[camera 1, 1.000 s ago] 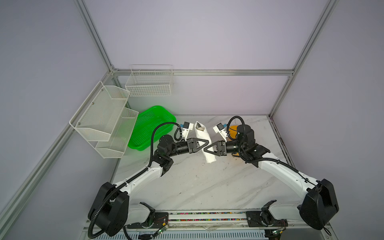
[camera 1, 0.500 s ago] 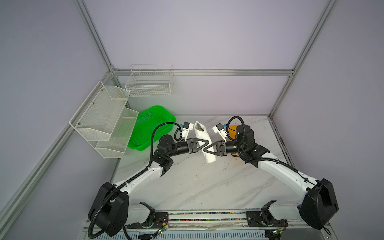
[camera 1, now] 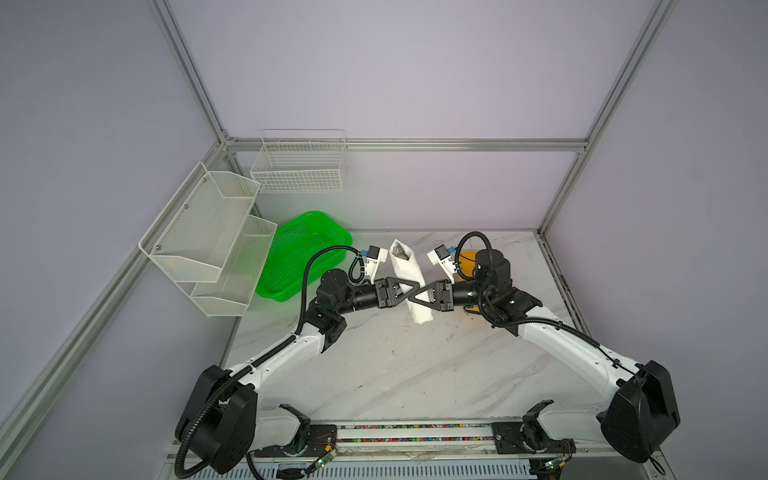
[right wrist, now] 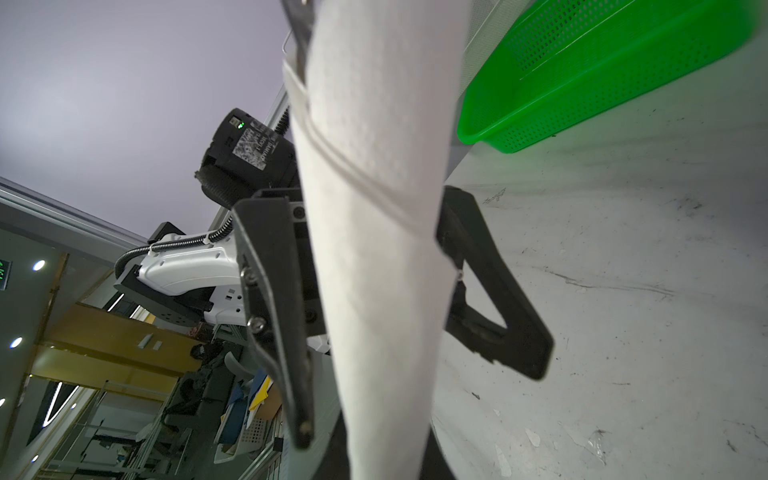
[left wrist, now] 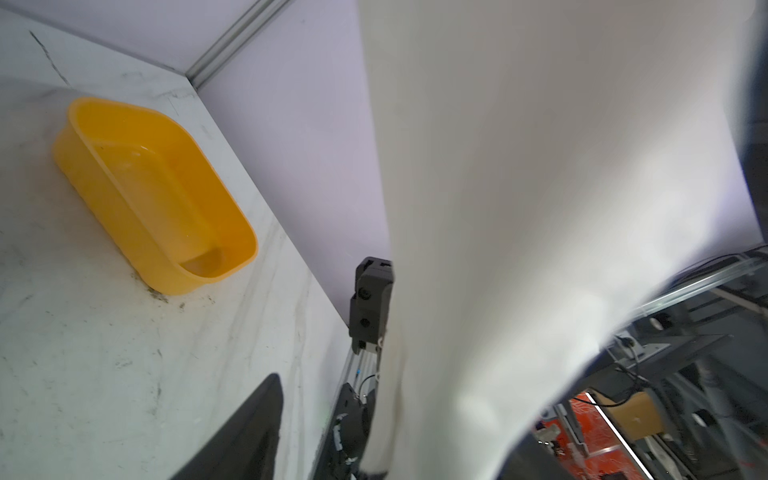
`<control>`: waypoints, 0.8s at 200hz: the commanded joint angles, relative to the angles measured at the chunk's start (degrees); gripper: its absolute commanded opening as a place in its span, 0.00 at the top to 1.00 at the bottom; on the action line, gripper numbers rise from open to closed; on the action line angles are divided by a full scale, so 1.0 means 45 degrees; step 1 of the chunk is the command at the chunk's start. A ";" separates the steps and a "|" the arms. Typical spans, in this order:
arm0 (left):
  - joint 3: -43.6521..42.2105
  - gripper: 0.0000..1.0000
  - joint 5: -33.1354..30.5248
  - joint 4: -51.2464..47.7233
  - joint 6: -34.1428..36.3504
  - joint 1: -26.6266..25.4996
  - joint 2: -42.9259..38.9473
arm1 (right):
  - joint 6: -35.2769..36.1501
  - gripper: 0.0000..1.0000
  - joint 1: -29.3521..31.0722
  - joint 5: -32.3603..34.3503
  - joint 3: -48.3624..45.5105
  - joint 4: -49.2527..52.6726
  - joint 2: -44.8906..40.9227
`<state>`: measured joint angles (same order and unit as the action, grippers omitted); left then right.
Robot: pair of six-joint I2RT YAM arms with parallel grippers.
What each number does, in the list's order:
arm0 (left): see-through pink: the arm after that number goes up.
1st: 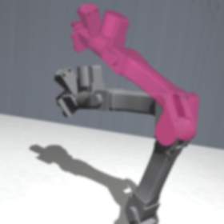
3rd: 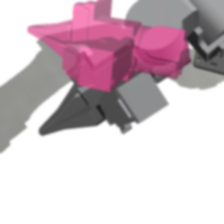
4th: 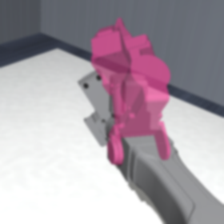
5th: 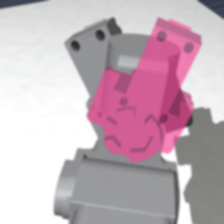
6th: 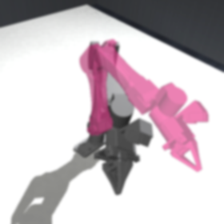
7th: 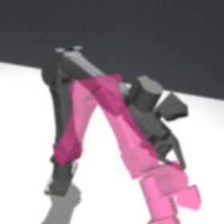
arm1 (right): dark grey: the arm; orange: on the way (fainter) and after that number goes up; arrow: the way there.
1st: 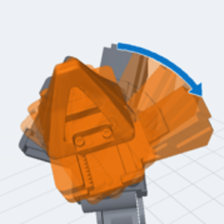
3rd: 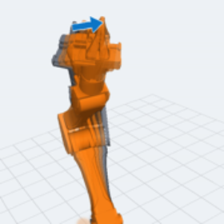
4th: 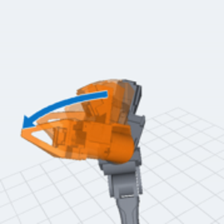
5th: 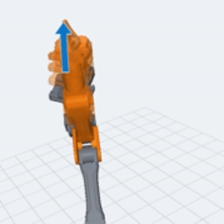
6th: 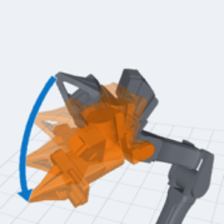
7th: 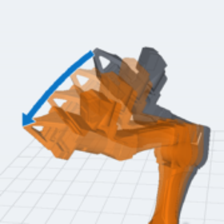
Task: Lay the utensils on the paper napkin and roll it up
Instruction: 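Open the left gripper and withdraw it toward the green basket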
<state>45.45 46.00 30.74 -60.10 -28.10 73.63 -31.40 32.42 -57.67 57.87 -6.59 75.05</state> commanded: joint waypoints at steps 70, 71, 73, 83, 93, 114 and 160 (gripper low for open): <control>0.0820 0.11 -0.2270 -0.5787 0.4052 0.1034 -0.3069 | -0.0201 0.91 -0.0886 0.2532 -0.0515 0.0025 -0.0851; 0.0829 0.11 -0.2320 -0.5860 0.4094 0.1041 -0.3094 | -0.0205 0.91 -0.0891 0.2537 -0.0515 0.0032 -0.0854; 0.0845 0.11 -0.2421 -0.6008 0.4184 0.1071 -0.3137 | -0.0199 0.91 -0.0895 0.2555 -0.0501 0.0027 -0.0875; 0.1019 0.11 -0.3032 -0.6951 0.4702 0.1178 -0.3339 | -0.0210 0.91 -0.0910 0.2639 -0.0501 0.0053 -0.0913; 0.1437 0.11 -0.4198 -0.8502 0.5270 0.1323 -0.3356 | -0.0210 0.91 -0.0924 0.2680 -0.0482 0.0076 -0.0942; 0.2887 0.10 -0.6612 -1.1894 0.6730 0.1910 -0.2664 | -0.0230 0.91 -0.0955 0.2890 -0.0533 0.0164 -0.0996; 0.6446 0.04 -1.0180 -1.5307 0.9968 0.3471 0.0489 | -0.0425 0.91 -0.0982 0.3154 -0.0592 0.0538 -0.0762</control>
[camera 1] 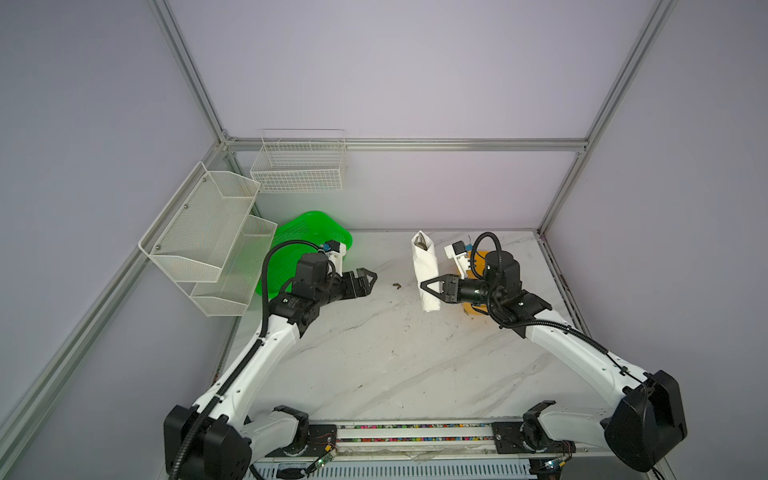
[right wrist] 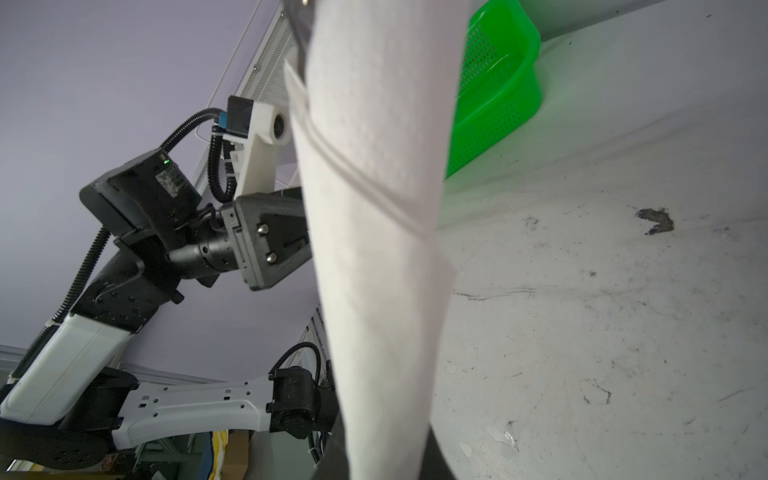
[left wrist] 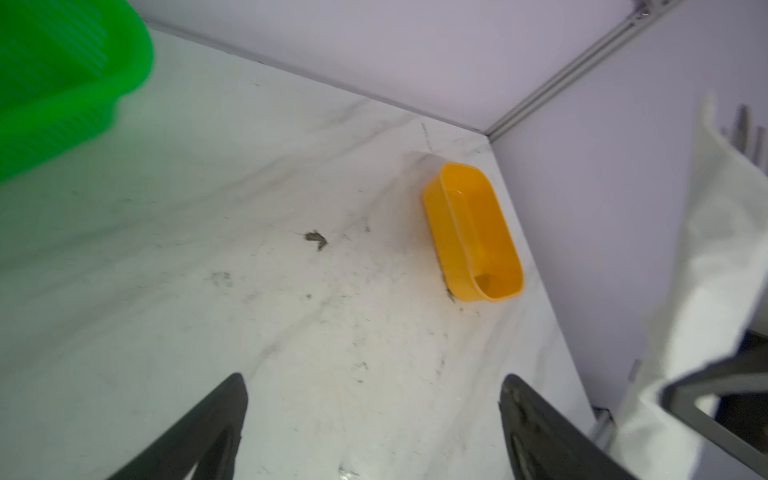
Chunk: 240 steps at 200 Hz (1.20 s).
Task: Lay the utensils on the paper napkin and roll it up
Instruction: 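Open the left gripper and withdraw it toward the green basket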
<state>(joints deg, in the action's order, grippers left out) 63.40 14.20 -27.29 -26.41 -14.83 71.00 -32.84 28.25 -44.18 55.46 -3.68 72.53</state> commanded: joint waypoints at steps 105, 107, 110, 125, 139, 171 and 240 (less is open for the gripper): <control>0.7462 0.00 -0.3804 -0.3715 0.5782 0.3225 0.7681 | 0.0013 0.91 -0.0173 0.0014 0.0175 0.0036 -0.0116; 0.7569 0.00 -0.3761 -0.3739 0.5838 0.3258 0.7797 | 0.0013 0.91 -0.0176 0.0014 0.0175 0.0037 -0.0121; 0.7679 0.00 -0.3724 -0.3755 0.5880 0.3315 0.7925 | 0.0013 0.91 -0.0168 0.0014 0.0175 0.0044 -0.0144; 0.8186 0.00 -0.3039 -0.3811 0.6273 0.3579 0.8636 | -0.0002 0.91 -0.0204 0.0046 0.0102 0.0037 -0.0187; 0.8807 0.00 -0.2684 -0.4210 0.6156 0.3797 0.9337 | 0.0013 0.91 -0.0213 0.0034 0.0096 0.0056 -0.0190; 0.9612 0.00 -0.1762 -0.4869 0.6495 0.3843 1.0441 | 0.0022 0.91 -0.0282 -0.0010 0.0110 0.0105 -0.0164; 0.9626 0.14 0.2331 -0.6133 0.5120 0.3595 1.0864 | -0.0046 0.91 -0.0387 0.0166 -0.0408 0.0134 -0.0459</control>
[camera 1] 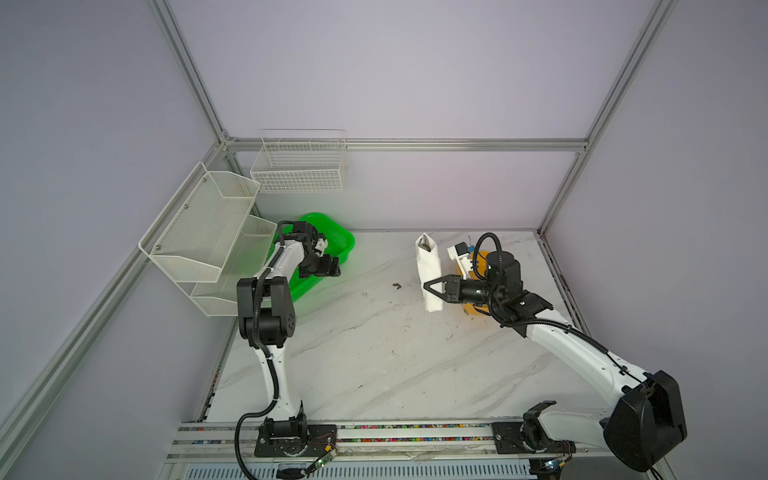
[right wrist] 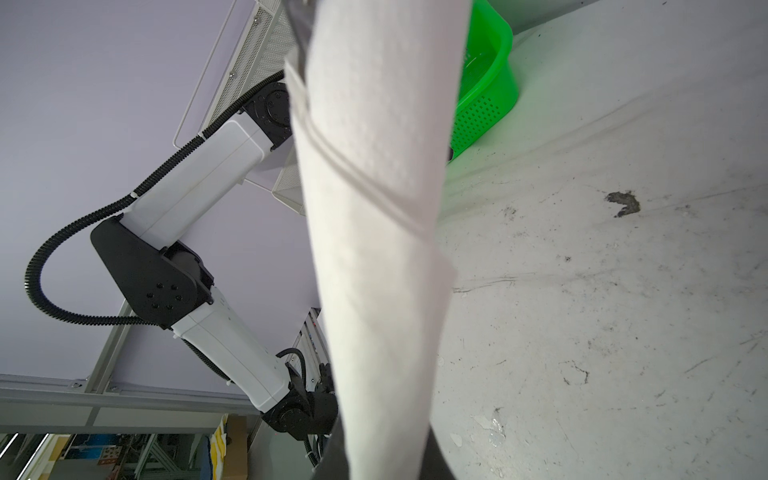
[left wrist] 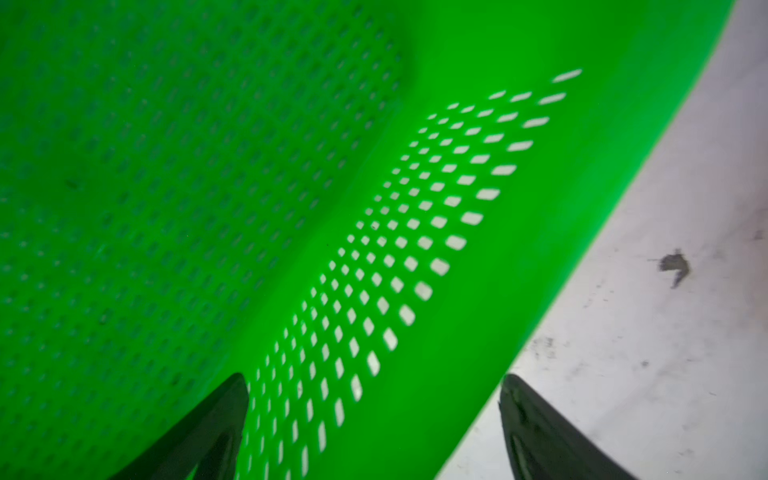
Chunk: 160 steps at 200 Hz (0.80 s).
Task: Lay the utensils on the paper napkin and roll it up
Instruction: 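Open the left gripper and withdraw it toward the green basket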
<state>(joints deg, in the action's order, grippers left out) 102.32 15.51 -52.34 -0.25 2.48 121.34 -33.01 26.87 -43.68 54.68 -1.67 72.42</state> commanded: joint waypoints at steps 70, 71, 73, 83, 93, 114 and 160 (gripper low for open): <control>-0.3311 0.15 0.2422 0.2125 -0.4388 -0.2225 -0.2821 | 0.0111 0.91 -0.0149 0.0136 -0.0160 -0.0295 -0.0489; -0.3406 0.15 0.2447 0.2210 -0.4461 -0.2247 -0.2852 | 0.0120 0.91 -0.0150 0.0136 -0.0159 -0.0294 -0.0489; -0.3589 0.15 0.2466 0.2395 -0.4623 -0.2303 -0.2987 | 0.0127 0.91 -0.0146 0.0156 -0.0163 -0.0303 -0.0513; -0.4501 0.15 0.2649 0.3323 -0.5383 -0.2551 -0.3520 | 0.0139 0.91 -0.0173 0.0213 -0.0163 -0.0299 -0.0546; -0.5288 0.14 0.2676 0.4145 -0.6149 -0.2813 -0.4004 | 0.0150 0.91 -0.0199 0.0270 -0.0180 -0.0273 -0.0582; -0.7173 0.13 0.2904 0.6572 -0.8432 -0.3460 -0.5060 | 0.0239 0.91 -0.0239 0.0093 -0.0187 -0.0272 -0.0594; -1.0311 0.12 0.2186 1.1831 -1.3432 -0.5078 -0.6619 | 0.0361 0.91 -0.0296 0.0127 -0.0180 -0.0334 -0.0629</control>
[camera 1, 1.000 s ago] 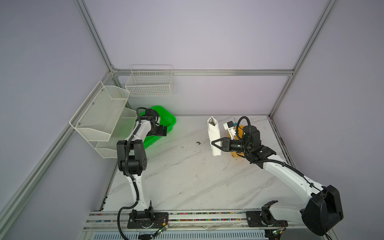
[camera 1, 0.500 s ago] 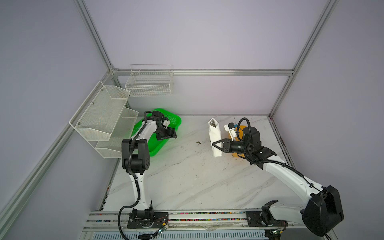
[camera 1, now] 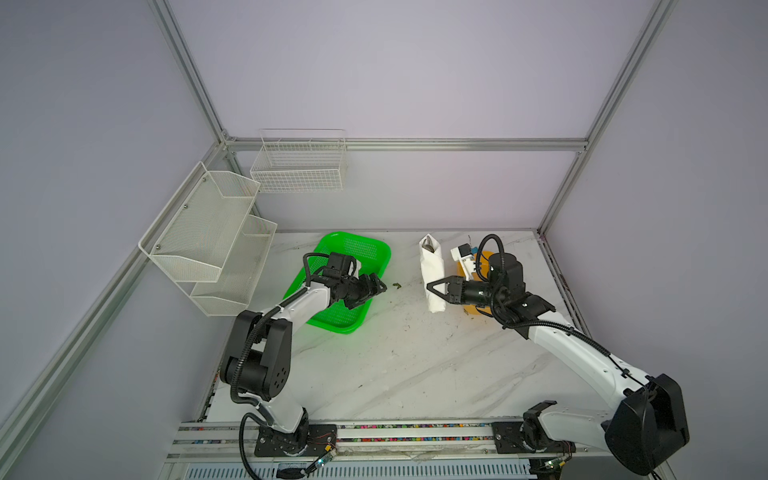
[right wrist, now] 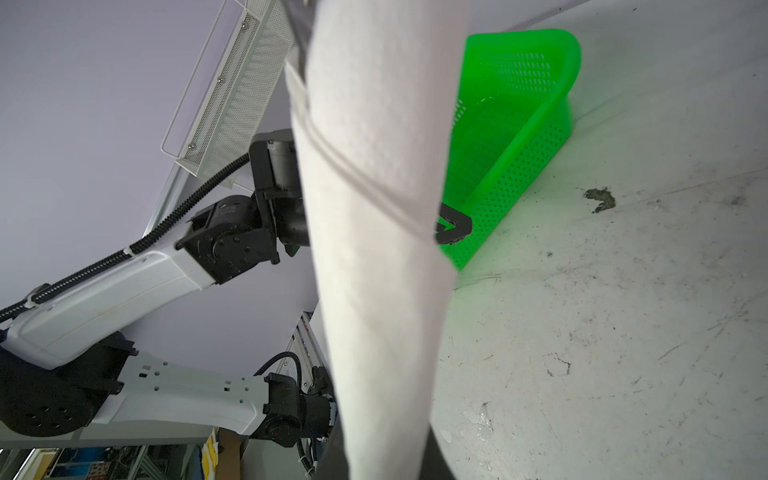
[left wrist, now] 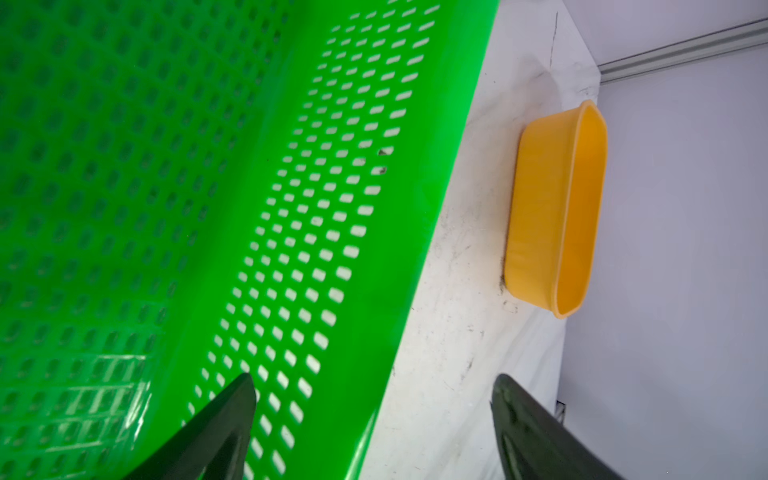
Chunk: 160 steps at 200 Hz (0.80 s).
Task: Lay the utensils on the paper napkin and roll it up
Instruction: 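Move the left gripper back to the napkin roll and close on it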
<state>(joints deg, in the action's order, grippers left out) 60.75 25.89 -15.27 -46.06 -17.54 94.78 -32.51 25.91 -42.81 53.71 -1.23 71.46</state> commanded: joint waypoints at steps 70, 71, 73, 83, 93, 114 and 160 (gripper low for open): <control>-0.1176 0.11 -0.0167 0.4961 -0.4539 -0.1356 -0.1362 | 0.0287 0.91 -0.0117 0.0099 -0.0004 -0.0389 -0.0514; -0.1176 0.11 -0.0167 0.4938 -0.4495 -0.1356 -0.1388 | 0.0279 0.91 -0.0115 0.0099 -0.0003 -0.0399 -0.0512; -0.1176 0.11 -0.0162 0.4888 -0.4433 -0.1356 -0.1437 | 0.0288 0.91 -0.0124 0.0084 -0.0003 -0.0392 -0.0500; -0.1194 0.11 -0.0347 0.4560 -0.3786 -0.1356 -0.1817 | 0.0322 0.91 -0.0118 0.0012 0.0045 -0.0423 -0.0447; -0.1286 0.10 -0.0589 0.4316 -0.3062 -0.1341 -0.2299 | 0.0340 0.91 -0.0129 -0.0066 0.0112 -0.0431 -0.0382; -0.1620 0.08 -0.0294 0.4820 -0.1746 -0.1240 -0.3511 | 0.0425 0.91 -0.0121 -0.0292 0.0195 -0.0486 -0.0331; -0.1657 0.03 0.2796 0.7610 -0.1400 -0.1160 -0.4017 | -0.0100 0.91 -0.0118 -0.1147 0.0178 -0.1403 -0.0251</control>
<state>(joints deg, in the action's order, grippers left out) 54.87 29.61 9.82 -54.46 -23.14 76.97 -32.32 25.65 -44.66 53.71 -2.04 70.94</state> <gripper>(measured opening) 0.972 0.129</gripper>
